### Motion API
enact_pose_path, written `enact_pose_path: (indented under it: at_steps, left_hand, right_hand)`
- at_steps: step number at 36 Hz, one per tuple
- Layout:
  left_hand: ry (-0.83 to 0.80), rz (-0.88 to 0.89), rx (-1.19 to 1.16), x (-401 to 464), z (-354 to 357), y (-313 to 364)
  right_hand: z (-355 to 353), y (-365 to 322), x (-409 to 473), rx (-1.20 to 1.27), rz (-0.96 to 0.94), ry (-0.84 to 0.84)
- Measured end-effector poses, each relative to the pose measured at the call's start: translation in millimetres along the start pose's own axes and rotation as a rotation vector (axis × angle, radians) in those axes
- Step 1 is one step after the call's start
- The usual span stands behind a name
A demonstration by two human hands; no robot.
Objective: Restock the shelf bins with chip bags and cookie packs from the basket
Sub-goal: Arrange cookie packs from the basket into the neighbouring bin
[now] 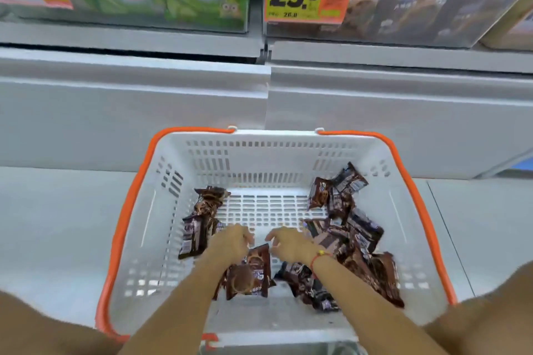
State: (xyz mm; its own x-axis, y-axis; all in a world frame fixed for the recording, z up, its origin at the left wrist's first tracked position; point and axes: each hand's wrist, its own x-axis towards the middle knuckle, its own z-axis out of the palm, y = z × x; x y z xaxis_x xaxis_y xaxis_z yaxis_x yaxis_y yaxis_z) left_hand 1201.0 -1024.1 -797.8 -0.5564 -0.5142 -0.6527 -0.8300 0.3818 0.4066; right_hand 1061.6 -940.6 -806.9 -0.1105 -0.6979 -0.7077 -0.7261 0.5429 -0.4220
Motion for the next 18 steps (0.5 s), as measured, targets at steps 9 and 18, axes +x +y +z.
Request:
enact_pose_path:
  at_steps: [9, 18]
  left_hand:
    - [-0.078, 0.041, 0.377, -13, 40, -21]
    - [-0.098, 0.052, 0.272, -4, 28, -23]
  right_hand:
    - [40, 3, -5, 0.003, -0.04, -0.108]
    - [37, -2, -3, 0.091, -0.074, 0.0]
